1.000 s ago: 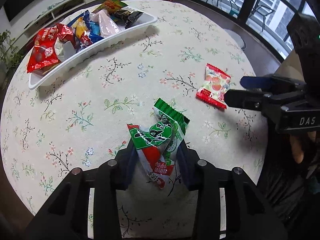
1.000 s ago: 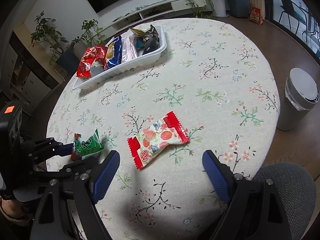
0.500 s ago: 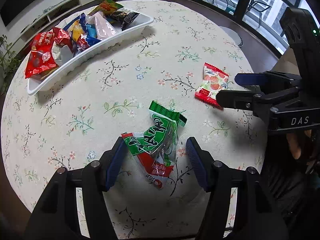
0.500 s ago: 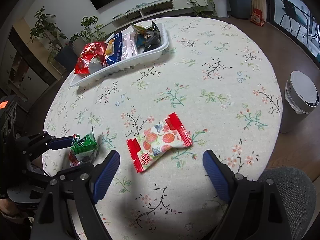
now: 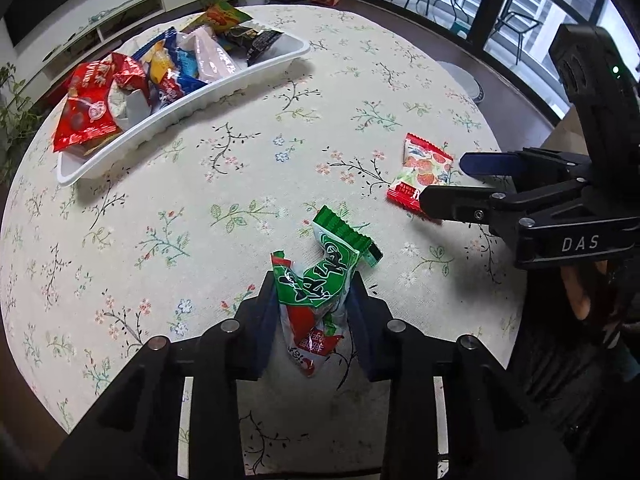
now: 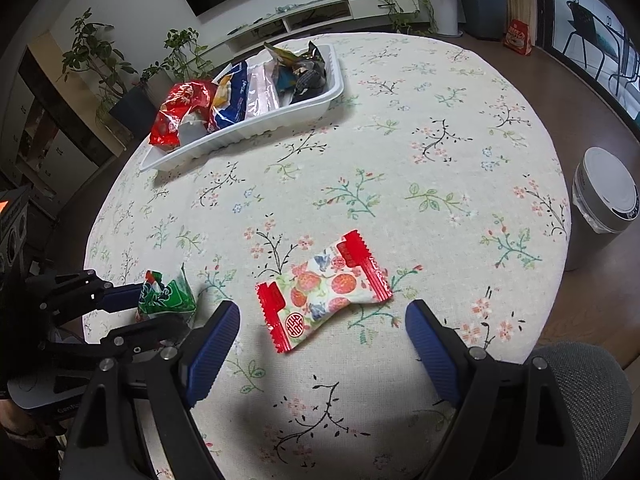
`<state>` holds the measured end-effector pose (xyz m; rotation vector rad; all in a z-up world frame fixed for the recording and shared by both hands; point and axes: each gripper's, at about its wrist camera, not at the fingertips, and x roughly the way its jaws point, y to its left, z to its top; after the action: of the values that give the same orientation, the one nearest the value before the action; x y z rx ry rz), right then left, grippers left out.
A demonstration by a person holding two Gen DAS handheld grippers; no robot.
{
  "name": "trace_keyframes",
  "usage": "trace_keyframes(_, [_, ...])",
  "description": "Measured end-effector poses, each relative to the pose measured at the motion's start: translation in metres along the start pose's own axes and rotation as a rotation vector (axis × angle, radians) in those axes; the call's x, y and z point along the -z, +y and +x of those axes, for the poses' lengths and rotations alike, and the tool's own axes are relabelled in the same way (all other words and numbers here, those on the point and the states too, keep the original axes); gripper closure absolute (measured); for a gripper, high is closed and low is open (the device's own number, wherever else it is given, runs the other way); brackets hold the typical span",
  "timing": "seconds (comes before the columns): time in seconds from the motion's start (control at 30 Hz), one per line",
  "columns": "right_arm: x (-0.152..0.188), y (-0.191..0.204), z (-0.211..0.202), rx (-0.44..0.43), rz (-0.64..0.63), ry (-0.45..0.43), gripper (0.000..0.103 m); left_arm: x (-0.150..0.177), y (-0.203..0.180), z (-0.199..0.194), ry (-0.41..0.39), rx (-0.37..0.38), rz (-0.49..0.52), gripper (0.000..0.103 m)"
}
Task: Organize snacks
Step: 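Grasp the green-red packet with the left gripper while the right gripper grasps the fruit-print packet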
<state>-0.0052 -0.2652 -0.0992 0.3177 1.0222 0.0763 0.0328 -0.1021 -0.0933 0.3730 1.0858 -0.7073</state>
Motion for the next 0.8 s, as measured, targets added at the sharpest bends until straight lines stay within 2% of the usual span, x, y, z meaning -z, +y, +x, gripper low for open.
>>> trace_keyframes(0.2, [-0.003,0.003,0.003,-0.006,0.0,0.0,0.015,0.018,0.02,-0.014,-0.037,-0.003,-0.089,0.073])
trace_keyframes(0.43, [-0.017,0.01,0.014,-0.015,0.004,0.0,0.017,0.036,0.034,-0.02,-0.057,0.006,-0.141,0.073])
trace_keyframes(0.6, [-0.022,0.027,0.023,0.026,-0.074,0.013,0.024,0.045,0.041,-0.026,-0.071,0.011,-0.167,0.073])
trace_keyframes(0.8, [-0.006,0.045,0.025,0.124,-0.216,0.011,0.029,0.049,0.045,-0.026,-0.077,0.006,-0.194,0.073])
